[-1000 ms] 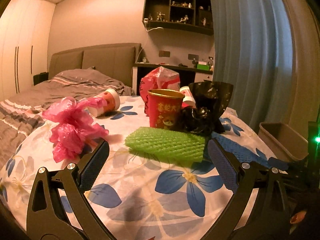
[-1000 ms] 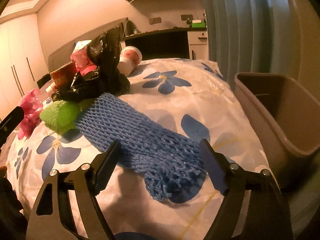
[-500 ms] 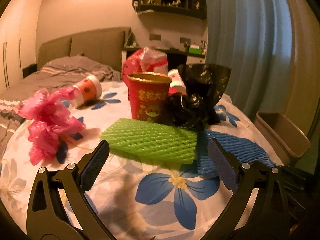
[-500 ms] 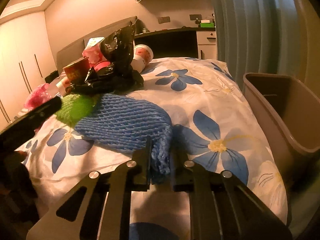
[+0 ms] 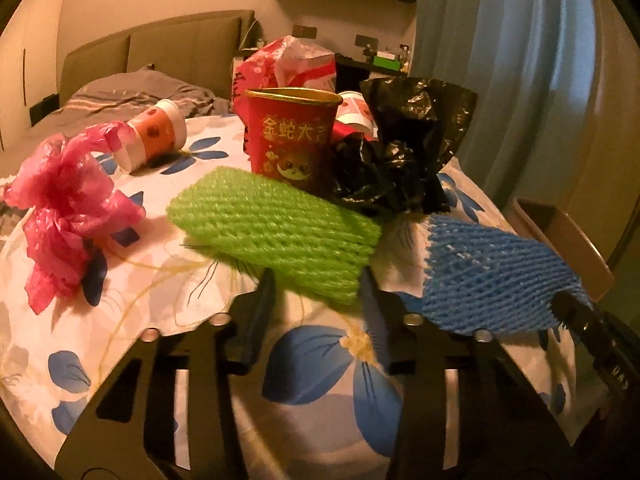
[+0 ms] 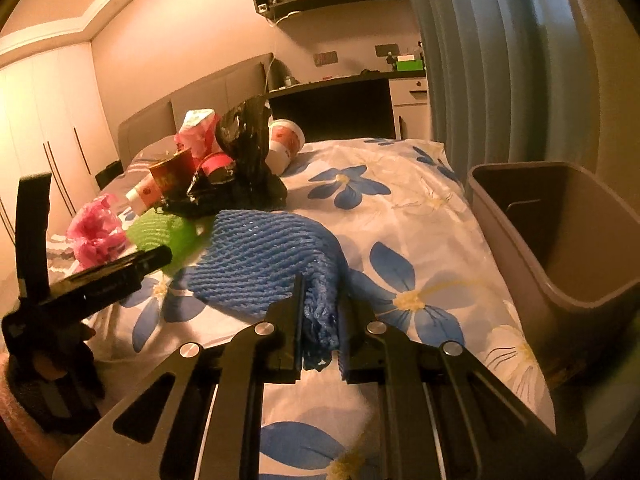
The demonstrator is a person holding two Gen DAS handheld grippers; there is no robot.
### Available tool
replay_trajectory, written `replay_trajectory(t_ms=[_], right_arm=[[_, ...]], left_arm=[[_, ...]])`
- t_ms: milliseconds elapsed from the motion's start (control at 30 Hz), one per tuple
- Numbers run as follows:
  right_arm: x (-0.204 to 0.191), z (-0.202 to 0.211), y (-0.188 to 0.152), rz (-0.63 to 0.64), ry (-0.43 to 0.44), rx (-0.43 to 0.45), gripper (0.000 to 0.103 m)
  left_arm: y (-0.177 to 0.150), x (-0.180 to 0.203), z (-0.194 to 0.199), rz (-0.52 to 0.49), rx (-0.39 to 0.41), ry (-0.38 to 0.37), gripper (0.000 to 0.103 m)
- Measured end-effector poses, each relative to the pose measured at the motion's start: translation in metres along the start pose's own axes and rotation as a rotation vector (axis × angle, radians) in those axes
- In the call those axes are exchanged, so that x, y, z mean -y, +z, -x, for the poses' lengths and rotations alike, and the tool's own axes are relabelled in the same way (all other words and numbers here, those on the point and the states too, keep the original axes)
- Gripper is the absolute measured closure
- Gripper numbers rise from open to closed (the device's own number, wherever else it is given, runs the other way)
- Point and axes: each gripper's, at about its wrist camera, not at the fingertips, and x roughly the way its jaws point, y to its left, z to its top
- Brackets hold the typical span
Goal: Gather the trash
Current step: 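Grasp the blue mesh sleeve with the right tool while the left tool grasps the green mesh sleeve, then carry both mesh sleeves over to the brown bin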
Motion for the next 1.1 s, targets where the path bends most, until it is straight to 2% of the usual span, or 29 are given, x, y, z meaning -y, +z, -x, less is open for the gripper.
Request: replay_trajectory(t_ms=[133,233,567,800,1100], right_arm=[[0.001,0.007,0.0,-0.002,0.001,0.012,0.089],[0.0,0.012,0.001,0.001,0.004,0.021,0.089],[-0.003,0.03,0.006,0.013,0.01,0.065,0.089],[-0.004,0.041,0.013,0.012,0.01,0.107,0.09],[0.007,0.064,0.019,-0.011,-0.011,0.169,0.09]], left_arm=[[-0.003,-0.007,0.005,0.013,0.005,-0.006,0.089],[-0.007,-0.01,0.011,0.02,0.019,-0.008,0.093],[-0.005,-0.018,0.061,0.012,0.128,-0.012,0.094],[0.002,-0.004,0.09,-0.029,0.204,-0.033,0.094],[0.002,0.024,0.097,-0.095,0.219,-0.073,0.094]])
